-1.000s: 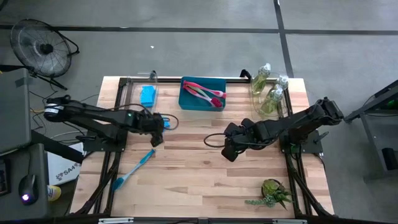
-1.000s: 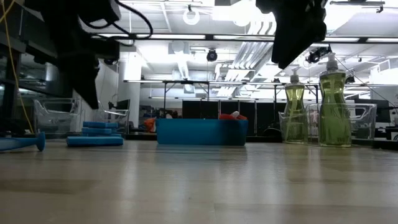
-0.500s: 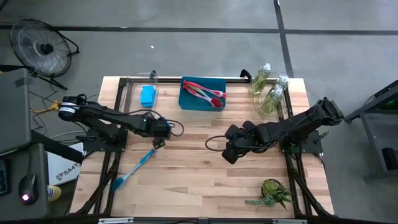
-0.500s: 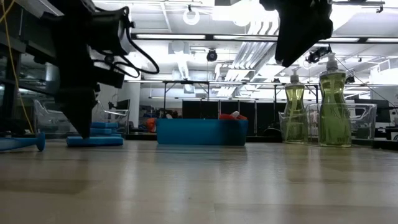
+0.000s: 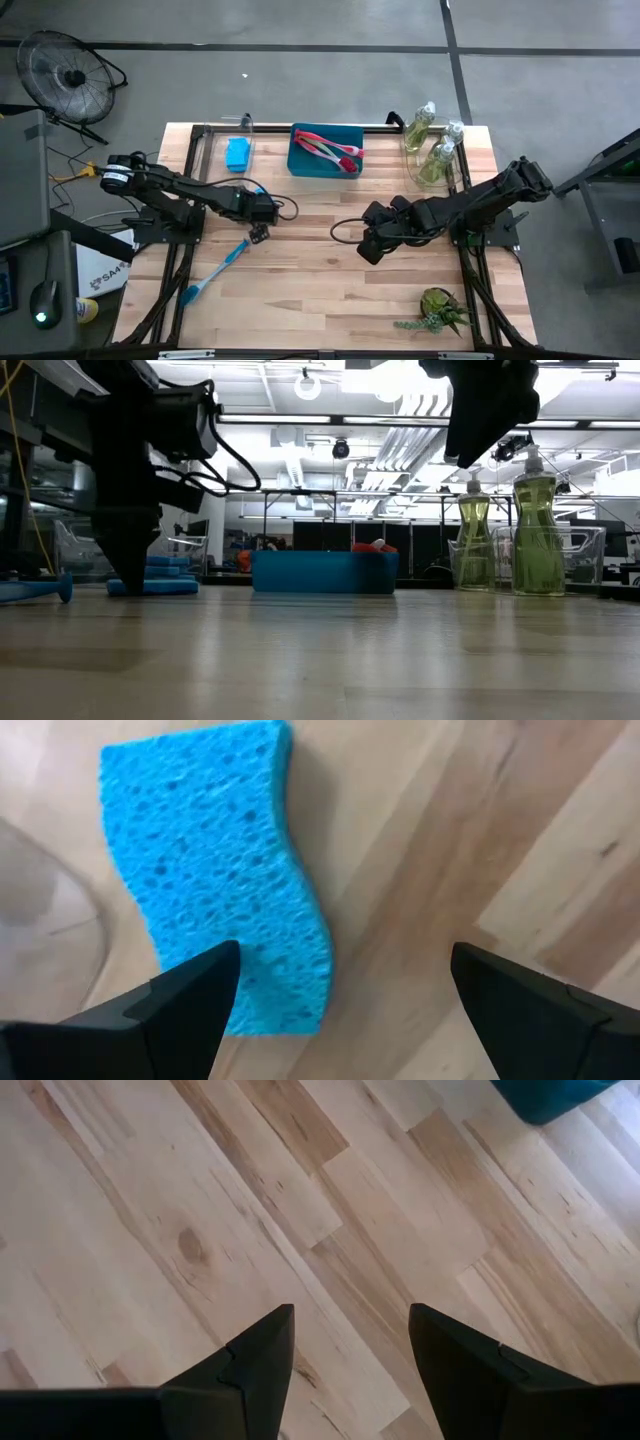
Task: Pick & Place Kitchen Sink Supplies
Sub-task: Put the blue sponge into the left transparent bin
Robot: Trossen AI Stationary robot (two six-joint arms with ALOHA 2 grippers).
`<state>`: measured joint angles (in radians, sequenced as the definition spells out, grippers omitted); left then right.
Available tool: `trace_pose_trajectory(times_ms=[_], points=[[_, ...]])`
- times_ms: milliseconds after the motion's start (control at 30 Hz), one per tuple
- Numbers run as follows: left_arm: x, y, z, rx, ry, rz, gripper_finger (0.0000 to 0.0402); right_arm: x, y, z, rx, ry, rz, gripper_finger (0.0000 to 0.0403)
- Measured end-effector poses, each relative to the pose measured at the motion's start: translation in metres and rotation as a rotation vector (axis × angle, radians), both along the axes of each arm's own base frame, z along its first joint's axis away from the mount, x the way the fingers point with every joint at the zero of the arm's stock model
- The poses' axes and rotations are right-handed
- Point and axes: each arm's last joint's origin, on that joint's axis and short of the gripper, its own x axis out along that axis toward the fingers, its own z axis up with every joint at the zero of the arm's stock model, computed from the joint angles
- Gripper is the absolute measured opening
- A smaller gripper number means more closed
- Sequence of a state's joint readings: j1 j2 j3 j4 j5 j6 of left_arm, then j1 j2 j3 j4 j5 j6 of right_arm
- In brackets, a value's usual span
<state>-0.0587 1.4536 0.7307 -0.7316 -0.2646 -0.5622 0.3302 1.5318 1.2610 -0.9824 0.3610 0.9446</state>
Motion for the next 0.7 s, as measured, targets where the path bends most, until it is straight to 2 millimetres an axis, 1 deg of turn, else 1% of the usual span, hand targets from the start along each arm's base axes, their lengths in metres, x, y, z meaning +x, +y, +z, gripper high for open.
trace_pose_trajectory(times_ms=[67,267,333,400,467,567,700], points=[[0.001,-0.001,0.000,-0.028,-0.012,-0.008,0.0358,0.000,0.000,0.000,0.002,-0.001,-0.001,0.0193],[-0.003,-0.003,-0.016,-0.125,-0.072,-0.011,0.0358,0.001,0.000,0.000,0.014,-0.012,-0.021,0.0193],[-0.004,-0.003,-0.017,-0.142,-0.077,-0.003,0.0358,0.001,0.001,0.000,0.024,-0.013,-0.020,0.0193],[-0.003,-0.004,-0.016,-0.174,-0.094,-0.009,0.0358,0.001,0.002,0.000,0.028,-0.017,-0.015,0.0193],[0.002,-0.008,-0.012,-0.261,-0.131,-0.030,0.0358,0.000,0.004,0.000,0.029,-0.017,-0.010,0.0193],[0.009,-0.010,-0.006,-0.319,-0.167,-0.060,0.0358,0.000,0.005,0.000,0.030,-0.017,-0.004,0.0193],[0.020,-0.013,0.001,-0.399,-0.256,-0.082,0.0358,-0.001,0.007,0.000,0.031,-0.019,-0.005,0.0193]])
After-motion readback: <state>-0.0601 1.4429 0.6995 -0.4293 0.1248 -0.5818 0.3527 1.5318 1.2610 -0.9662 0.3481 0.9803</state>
